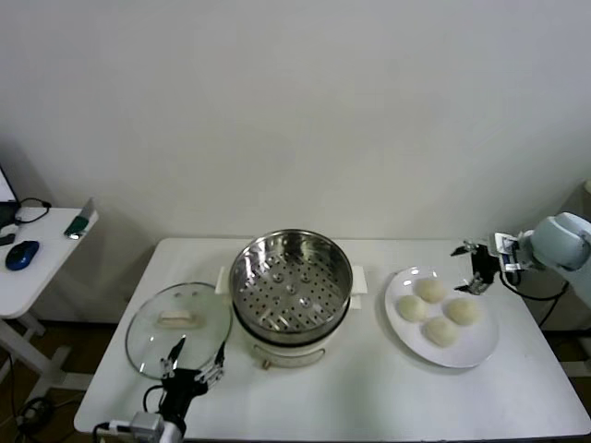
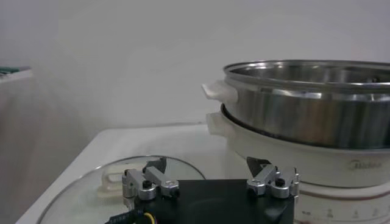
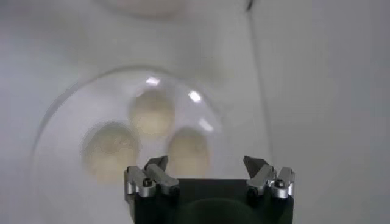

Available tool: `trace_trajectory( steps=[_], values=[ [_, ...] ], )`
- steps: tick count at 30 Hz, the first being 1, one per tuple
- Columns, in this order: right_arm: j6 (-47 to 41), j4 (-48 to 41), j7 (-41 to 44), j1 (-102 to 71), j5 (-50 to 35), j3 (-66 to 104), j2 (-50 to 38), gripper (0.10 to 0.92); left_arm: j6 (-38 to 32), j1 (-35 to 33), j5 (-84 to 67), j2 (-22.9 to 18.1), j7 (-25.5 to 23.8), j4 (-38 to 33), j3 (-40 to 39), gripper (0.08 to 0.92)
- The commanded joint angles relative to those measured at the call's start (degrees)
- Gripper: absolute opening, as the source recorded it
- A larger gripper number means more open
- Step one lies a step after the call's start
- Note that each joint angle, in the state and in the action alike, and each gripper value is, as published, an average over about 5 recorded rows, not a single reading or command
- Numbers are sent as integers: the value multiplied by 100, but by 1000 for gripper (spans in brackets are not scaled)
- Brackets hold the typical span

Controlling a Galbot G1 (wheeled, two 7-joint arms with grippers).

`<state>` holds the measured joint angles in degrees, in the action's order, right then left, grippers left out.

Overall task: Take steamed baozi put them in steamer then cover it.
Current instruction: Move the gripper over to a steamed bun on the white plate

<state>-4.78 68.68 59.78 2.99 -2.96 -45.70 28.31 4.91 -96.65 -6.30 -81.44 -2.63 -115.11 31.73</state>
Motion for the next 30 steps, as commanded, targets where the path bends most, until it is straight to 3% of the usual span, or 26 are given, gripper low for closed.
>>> trace_trajectory(
  steps=[1, 12, 30],
  values=[
    [300, -889, 899, 1021, 272, -1311, 483, 823, 6, 6, 33, -46, -4, 1, 3, 823],
    [316, -2195, 514, 562, 384, -935, 1821, 823, -30, -34, 41, -141, 0, -19, 79, 823],
    [406, -2983, 122, 175, 766, -395, 2355, 823, -79, -12, 96, -170, -24, 7, 25, 823]
  ],
)
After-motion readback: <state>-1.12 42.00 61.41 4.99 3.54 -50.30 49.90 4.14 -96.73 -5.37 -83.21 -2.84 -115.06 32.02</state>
